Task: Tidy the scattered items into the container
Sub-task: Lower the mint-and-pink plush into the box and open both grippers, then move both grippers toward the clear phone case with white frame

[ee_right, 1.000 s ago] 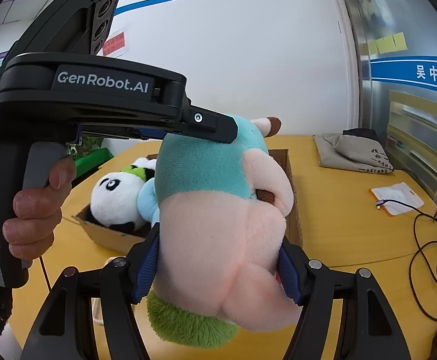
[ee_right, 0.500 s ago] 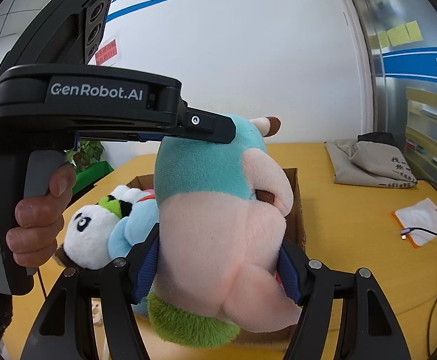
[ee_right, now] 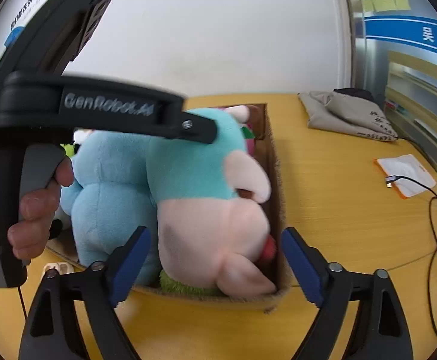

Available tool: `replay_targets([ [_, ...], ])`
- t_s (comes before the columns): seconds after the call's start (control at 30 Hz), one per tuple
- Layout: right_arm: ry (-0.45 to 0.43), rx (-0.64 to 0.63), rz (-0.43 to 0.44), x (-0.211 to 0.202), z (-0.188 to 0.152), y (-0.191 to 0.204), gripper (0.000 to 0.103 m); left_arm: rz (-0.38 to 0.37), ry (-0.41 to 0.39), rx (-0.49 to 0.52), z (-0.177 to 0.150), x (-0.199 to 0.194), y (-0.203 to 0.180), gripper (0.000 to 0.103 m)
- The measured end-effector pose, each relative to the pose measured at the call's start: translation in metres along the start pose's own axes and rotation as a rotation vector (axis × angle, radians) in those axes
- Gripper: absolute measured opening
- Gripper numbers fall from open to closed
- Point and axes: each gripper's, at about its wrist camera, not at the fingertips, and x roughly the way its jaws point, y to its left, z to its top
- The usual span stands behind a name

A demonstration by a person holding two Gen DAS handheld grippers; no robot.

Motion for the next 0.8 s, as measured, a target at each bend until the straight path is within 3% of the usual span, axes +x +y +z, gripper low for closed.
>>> replay_targets([
  [0.13, -0.039, 0.018, 0.002, -0.033, 0.001, 0.004, 0.098, -0.029, -0.060, -0.078, -0.017, -0.041, 0.014, 0.061],
  [0.17, -0.040, 0.011, 0.002, -0.037, 0.004, 0.009, 0.100, -0.028, -0.076, -0.098, -0.025, -0.055, 0.019, 0.067],
  [0.23, -0.042, -0.024, -0.008, -0.045, 0.010, 0.022, 0.103, -0.004, -0.102, -0.148, -0.050, -0.083, 0.033, 0.077],
  [0.33, -0.011, -0.072, -0.022, -0.041, 0.015, 0.041, 0.103, 0.070, -0.114, -0.193, -0.096, -0.117, 0.060, 0.079],
  [0.43, 0.019, -0.094, -0.028, -0.017, 0.010, 0.055, 0.103, 0.155, -0.056, -0.261, -0.139, -0.126, 0.098, 0.079],
  [0.53, 0.040, -0.164, -0.141, 0.015, -0.002, 0.064, 0.102, 0.207, 0.025, -0.374, -0.171, -0.118, 0.136, 0.077],
  [0.63, 0.065, -0.161, -0.158, 0.033, -0.014, 0.059, 0.102, 0.186, 0.002, -0.336, -0.177, -0.123, 0.136, 0.077],
  [0.73, 0.047, -0.129, -0.152, 0.024, -0.017, 0.052, 0.102, 0.253, 0.018, -0.297, -0.174, -0.121, 0.127, 0.077],
  [0.8, 0.026, -0.146, -0.152, 0.010, -0.014, 0.054, 0.102, 0.290, -0.019, -0.281, -0.173, -0.125, 0.121, 0.077],
])
